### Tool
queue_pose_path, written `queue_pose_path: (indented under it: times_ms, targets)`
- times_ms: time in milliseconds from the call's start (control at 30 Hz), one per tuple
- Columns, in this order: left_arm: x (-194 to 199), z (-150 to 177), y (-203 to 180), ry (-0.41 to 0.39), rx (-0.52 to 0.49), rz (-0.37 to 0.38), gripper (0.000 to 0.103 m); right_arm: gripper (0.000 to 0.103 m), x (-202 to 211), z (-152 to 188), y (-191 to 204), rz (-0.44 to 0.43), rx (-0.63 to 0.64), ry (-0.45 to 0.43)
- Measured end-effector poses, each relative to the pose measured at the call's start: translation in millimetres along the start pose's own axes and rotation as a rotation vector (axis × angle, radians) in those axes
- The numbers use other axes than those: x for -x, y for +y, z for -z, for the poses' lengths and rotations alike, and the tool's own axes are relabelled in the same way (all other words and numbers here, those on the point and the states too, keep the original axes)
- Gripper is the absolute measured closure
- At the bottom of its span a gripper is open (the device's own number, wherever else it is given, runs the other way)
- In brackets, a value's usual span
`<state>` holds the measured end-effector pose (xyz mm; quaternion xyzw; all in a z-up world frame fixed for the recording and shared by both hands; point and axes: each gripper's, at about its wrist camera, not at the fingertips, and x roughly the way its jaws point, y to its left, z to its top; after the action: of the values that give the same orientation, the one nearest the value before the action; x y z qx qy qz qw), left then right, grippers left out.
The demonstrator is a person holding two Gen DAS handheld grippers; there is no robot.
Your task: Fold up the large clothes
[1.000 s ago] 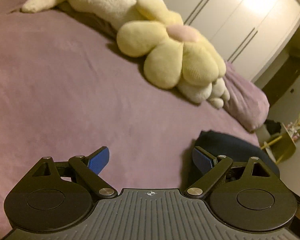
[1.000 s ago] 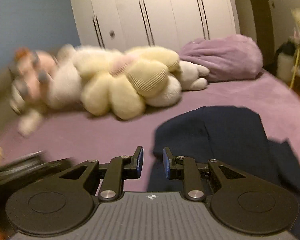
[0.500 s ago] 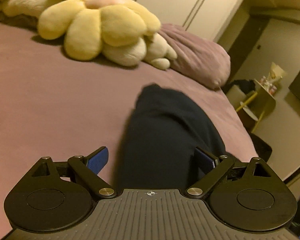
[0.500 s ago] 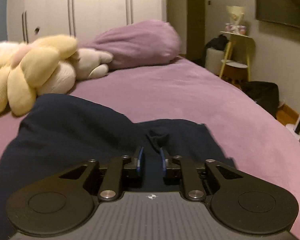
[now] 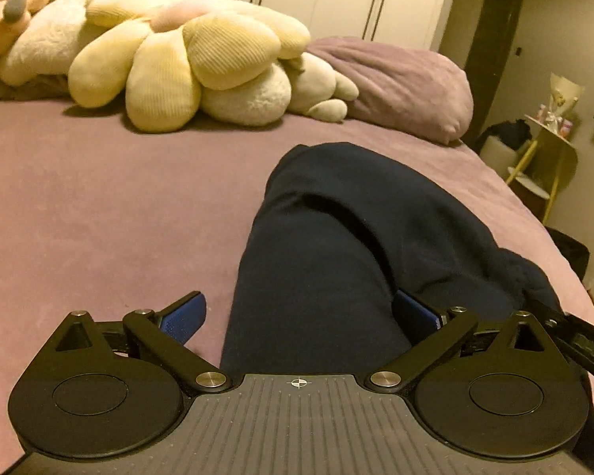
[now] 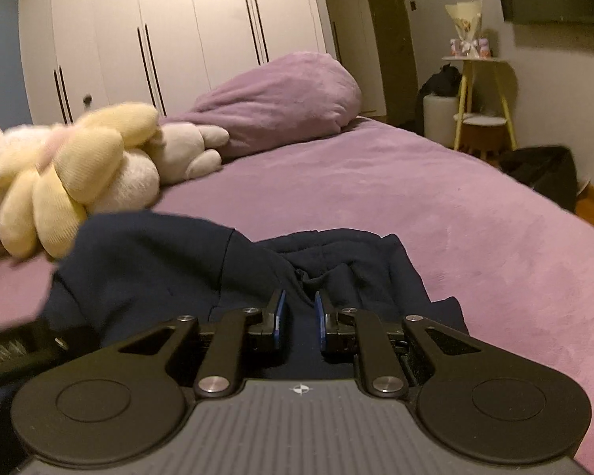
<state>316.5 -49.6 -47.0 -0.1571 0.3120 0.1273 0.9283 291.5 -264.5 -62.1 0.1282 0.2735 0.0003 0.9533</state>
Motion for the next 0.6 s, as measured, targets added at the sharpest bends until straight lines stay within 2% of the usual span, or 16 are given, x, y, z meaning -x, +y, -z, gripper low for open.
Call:
queue_pose_path:
  times_ms: [67,233,433,600]
  targets:
    - [-1.8,0.4,2.9,0.006,0.013,0.016,0.000,0.086,14.7,-1.7,-3.0,-0.023,-0.030,-0.009]
    - [-5.6,1.5,4.5,0.010,0.025,0.022,0.000,0.083,40.3,18.1,5.5,0.010,0.066,-0.066]
    - [-12.9,4.8,6.9,0.014,0.051,0.022,0.000,0.083,22.9,22.3,10.5,0.044,0.092,-0.058]
    - [-5.3,-1.5,8.8,0.020,0.037,0.021,0.000,0.083,18.5,22.9,7.0,0.037,0.089,-0.057]
